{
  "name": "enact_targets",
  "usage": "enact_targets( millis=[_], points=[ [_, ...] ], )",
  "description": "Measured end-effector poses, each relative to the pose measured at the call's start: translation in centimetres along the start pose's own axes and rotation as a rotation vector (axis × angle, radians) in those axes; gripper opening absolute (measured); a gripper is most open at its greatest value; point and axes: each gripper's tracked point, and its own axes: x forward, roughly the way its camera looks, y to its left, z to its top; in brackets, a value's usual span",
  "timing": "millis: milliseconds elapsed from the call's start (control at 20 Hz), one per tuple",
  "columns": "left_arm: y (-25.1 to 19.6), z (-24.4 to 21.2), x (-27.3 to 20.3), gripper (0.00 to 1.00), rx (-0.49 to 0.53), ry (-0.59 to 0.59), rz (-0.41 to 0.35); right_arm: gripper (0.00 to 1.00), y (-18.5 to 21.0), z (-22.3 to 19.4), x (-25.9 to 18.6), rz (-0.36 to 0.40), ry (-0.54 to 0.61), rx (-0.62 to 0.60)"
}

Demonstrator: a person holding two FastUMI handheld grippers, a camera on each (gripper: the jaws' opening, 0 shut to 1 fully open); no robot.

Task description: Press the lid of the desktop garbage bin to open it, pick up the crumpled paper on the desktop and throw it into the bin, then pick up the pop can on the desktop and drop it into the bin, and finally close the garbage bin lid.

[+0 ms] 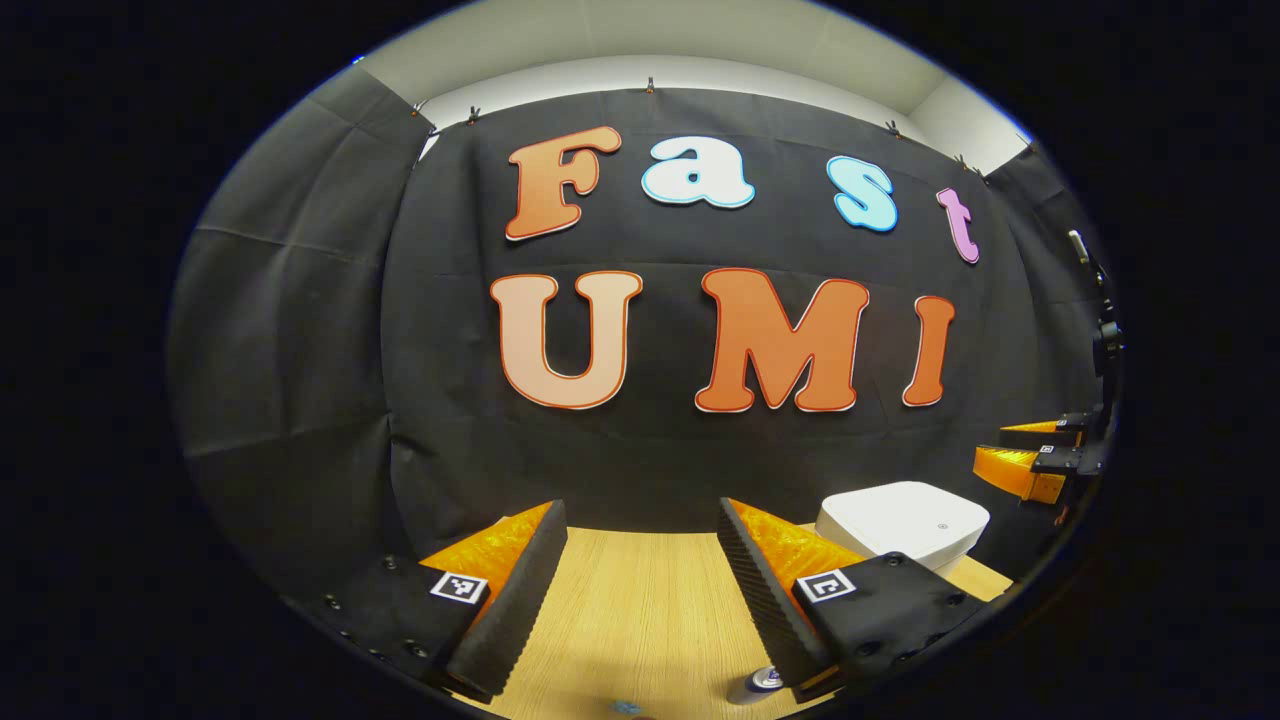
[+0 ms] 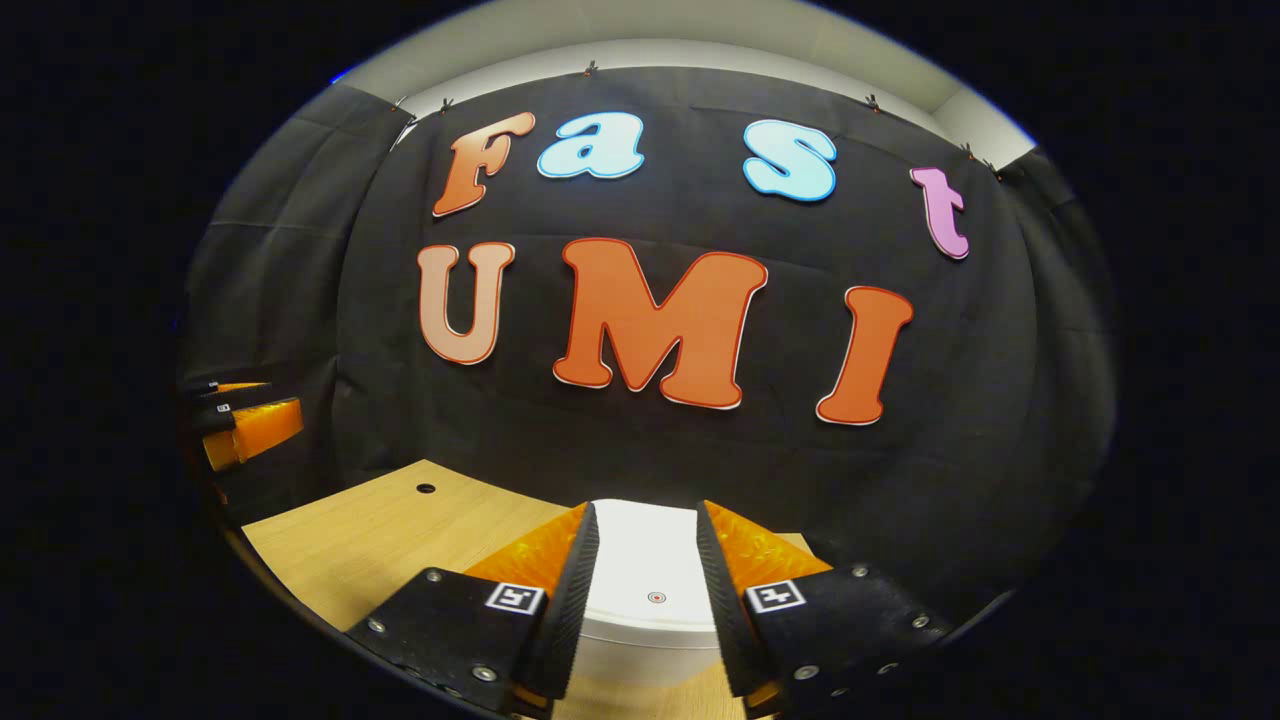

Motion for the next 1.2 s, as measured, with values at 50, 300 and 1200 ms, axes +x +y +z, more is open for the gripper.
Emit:
enact_targets(
  millis=[50, 300, 1200],
  points=[
    [0.0, -0.2, 0.0, 0.96, 0.002, 0.003, 0.005, 0.53, 0.0, -0.4, 0.2, 0.011, 0.008, 0.011],
    [0.1, -0.5, -0.1, 0.98, 0.011, 0.018, 0.034, 0.09, -0.7, -2.1, 1.3, 0.018, 0.046, 0.002],
    [-0.4, -5.0, -1.0, 0.98, 0.014, 0.104, 0.178, 0.01, -1.2, -10.4, 4.4, 0.139, 0.241, 0.032]
  ],
)
